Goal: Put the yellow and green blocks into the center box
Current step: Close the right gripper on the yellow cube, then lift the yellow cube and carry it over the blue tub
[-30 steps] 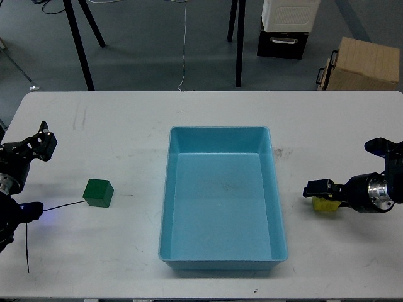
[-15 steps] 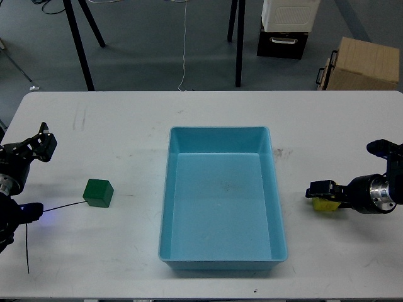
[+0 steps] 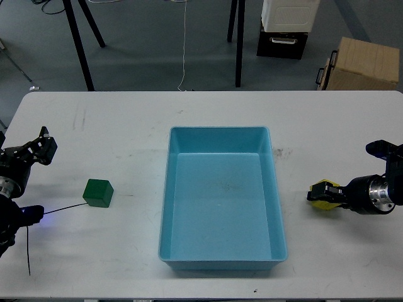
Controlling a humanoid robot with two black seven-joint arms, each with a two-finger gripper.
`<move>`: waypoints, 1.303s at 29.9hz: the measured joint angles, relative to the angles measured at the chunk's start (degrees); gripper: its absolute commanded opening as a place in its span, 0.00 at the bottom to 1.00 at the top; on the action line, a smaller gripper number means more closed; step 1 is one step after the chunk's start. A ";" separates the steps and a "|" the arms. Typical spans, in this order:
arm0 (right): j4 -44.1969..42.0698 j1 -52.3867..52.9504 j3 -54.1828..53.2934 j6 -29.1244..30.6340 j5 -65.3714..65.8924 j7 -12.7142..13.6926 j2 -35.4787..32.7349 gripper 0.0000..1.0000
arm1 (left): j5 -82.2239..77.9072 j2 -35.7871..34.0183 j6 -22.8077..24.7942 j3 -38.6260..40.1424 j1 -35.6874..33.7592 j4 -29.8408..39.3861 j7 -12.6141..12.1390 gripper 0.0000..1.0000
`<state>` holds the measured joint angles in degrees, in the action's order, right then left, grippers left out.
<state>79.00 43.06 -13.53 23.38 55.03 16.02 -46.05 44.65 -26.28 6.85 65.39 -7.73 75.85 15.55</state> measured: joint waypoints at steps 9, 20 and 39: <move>3.85 1.07 -9.39 0.80 -7.36 -0.20 -4.83 0.48 | 0.00 0.00 -0.08 0.00 -0.08 0.00 0.02 1.00; 12.19 5.98 -12.93 4.06 -19.69 -0.21 -8.43 0.49 | 0.00 0.09 -0.16 0.00 0.62 0.35 0.19 1.00; -0.63 12.43 -2.73 3.69 -18.72 -0.12 12.58 0.50 | 0.00 -0.08 -0.08 0.09 1.32 0.26 0.13 1.00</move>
<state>78.37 55.50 -16.27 27.07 36.31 15.90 -33.47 44.65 -26.36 6.77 65.48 -6.42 76.11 15.68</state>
